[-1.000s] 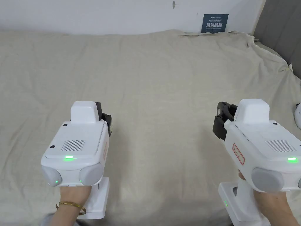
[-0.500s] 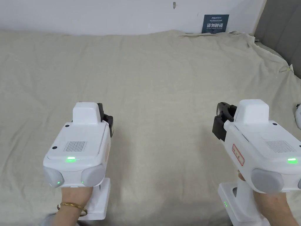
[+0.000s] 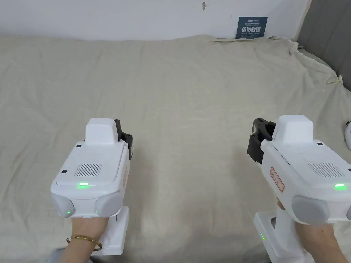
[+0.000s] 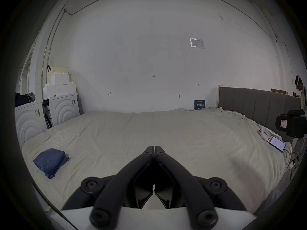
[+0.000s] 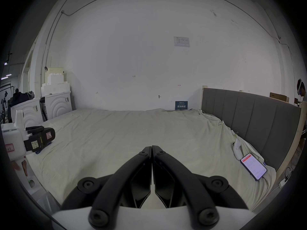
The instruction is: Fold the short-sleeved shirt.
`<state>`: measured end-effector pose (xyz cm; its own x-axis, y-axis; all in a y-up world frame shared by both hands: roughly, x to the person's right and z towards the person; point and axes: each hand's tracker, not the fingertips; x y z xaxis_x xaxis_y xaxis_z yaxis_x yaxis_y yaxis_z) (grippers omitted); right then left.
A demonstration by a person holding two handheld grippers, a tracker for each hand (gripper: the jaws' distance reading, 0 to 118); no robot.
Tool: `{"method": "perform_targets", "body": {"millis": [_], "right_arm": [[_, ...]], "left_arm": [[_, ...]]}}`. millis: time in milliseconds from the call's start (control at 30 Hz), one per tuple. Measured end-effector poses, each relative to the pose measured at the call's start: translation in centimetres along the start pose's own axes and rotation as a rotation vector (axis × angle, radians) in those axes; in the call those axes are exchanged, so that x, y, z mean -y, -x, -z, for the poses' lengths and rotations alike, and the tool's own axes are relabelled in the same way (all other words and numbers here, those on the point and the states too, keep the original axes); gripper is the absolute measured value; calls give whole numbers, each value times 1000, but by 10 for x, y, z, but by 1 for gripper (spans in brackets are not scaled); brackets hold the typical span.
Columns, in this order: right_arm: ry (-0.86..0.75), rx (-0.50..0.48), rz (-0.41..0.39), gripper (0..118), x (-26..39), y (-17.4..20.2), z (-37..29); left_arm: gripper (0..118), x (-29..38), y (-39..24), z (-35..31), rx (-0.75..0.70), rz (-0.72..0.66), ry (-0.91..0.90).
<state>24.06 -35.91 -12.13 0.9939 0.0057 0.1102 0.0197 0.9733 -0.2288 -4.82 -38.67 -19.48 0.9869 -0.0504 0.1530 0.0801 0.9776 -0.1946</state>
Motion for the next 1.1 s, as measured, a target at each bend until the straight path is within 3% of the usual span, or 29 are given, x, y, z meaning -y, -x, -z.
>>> {"method": "perform_targets", "body": {"millis": [533,633,667,700,733,767,800,833,900,933,1100], "right_arm": [[3,-1,-4,0,0,1,-1],[72,-11,-21,2,-6,3,-1],[120,-29,-7,10,-9,3,1],[146,-40,13,33,-11,2,2],[172,-62,47,76,-13,1,3],[213,-74,84,104,-15,-1,5],[229,-82,114,118,-17,-1,5],[215,-114,159,116,-21,-3,4],[264,-109,203,116,-28,-5,8],[312,-89,222,116,-32,-6,12],[388,-10,298,116,-44,-9,4]], "left_arm": [[0,1,-1,-1,-1,0,0],[3,1,1,-2,-7,-35,2],[11,1,2,-3,-8,-51,4],[20,1,3,-3,1,-64,12],[35,0,3,-3,8,-73,24],[48,0,3,-4,13,-78,32],[67,0,3,-5,15,-80,36],[88,-1,3,-6,20,-79,44],[113,0,2,-9,20,-74,47],[118,0,0,-11,20,-70,46],[118,1,-2,-17,16,-47,58]]}}
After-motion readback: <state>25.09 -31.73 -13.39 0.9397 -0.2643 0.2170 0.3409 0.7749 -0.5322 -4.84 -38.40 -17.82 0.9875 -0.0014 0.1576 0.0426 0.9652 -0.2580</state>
